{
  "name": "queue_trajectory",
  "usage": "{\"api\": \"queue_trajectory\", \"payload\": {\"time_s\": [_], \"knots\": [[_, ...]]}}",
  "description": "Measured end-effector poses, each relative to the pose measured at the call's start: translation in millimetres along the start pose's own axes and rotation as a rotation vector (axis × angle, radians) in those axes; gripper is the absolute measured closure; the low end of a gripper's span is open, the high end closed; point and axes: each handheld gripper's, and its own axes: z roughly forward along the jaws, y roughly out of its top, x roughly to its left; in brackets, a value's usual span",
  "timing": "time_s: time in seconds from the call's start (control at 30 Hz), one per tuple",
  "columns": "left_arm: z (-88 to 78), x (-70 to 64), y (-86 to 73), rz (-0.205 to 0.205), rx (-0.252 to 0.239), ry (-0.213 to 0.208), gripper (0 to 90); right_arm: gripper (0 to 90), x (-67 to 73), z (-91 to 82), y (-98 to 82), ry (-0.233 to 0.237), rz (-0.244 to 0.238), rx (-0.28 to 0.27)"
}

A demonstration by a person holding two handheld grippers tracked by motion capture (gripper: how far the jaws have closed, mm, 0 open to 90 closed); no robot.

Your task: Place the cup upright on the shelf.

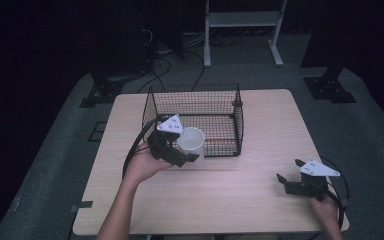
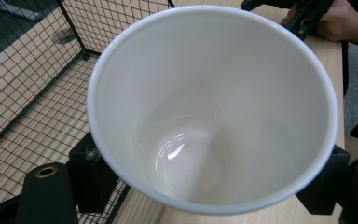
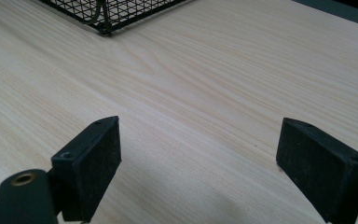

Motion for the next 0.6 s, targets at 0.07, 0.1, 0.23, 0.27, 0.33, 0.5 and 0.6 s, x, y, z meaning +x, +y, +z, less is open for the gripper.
{"api": "queue_trajectory", "payload": {"time_s": [0.07,0.1,0.23,0.27,0.33,0.5,0.6], "knots": [[-3.0,3.7,4.8,0.003,0.011,-0.002,21.4,13.1,-0.7,0.0,0.0,0.001,0.005,0.000],[-4.0,6.1,7.1,0.004,0.012,-0.001,21.4,13.1,-1.0,0.0,-0.1,0.001,0.010,-0.001],[-4.3,12.9,16.0,0.015,0.025,0.008,21.4,13.1,-1.8,-0.3,-0.2,0.004,0.017,-0.004],[-4.0,15.1,18.1,0.019,0.025,0.009,21.4,13.1,-1.6,-0.3,-0.2,0.004,0.016,-0.003],[-3.2,19.0,22.0,0.018,0.027,0.014,21.4,13.1,-1.5,-0.2,-0.2,0.003,0.014,-0.003],[-0.3,28.3,29.3,0.031,0.023,0.028,21.3,13.1,-1.7,-0.4,-0.2,0.002,0.014,-0.006],[1.0,36.1,31.5,0.014,0.026,0.030,21.3,13.1,-1.5,-0.7,-0.4,0.000,0.016,-0.007]]}}
